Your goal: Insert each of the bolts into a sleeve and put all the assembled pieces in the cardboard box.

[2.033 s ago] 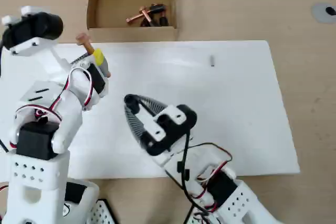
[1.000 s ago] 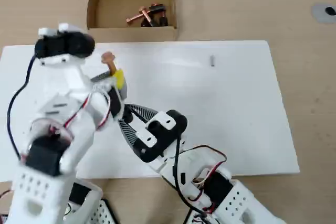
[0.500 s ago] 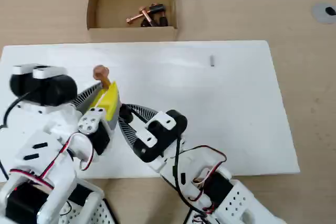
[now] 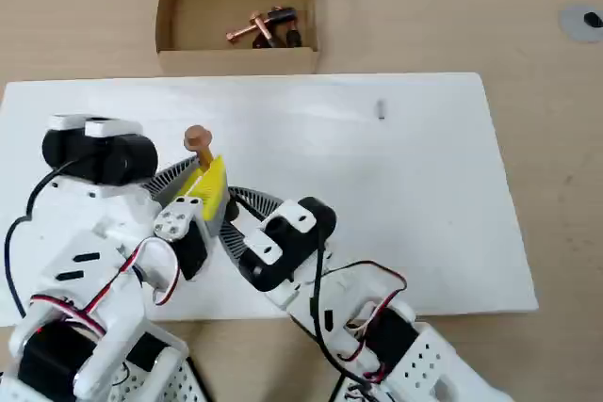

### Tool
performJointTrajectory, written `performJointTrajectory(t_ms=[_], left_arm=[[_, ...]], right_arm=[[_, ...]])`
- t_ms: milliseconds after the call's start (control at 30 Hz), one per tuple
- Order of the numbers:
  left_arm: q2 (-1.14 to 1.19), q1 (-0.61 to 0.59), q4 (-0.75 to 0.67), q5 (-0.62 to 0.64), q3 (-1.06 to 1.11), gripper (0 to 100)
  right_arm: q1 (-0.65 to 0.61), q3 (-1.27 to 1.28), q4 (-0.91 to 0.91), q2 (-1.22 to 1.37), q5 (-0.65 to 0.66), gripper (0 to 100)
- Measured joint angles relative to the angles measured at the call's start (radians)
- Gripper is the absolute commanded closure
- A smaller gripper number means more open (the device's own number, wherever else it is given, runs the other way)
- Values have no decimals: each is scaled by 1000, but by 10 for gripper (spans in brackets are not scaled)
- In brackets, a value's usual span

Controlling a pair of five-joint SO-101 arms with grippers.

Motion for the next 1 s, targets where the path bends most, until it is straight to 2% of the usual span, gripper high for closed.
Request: performJointTrajectory(t_ms=[400,733,1000], left_arm=[[-6,0,-2,0,37,997],[-51,-63,0,-75,61,997],[-100,-64,-78,-75,132,997]], right_arm=[[8,2,0,0,0,989],[18,2,0,0,-38,989],[20,2,0,0,-43,989]])
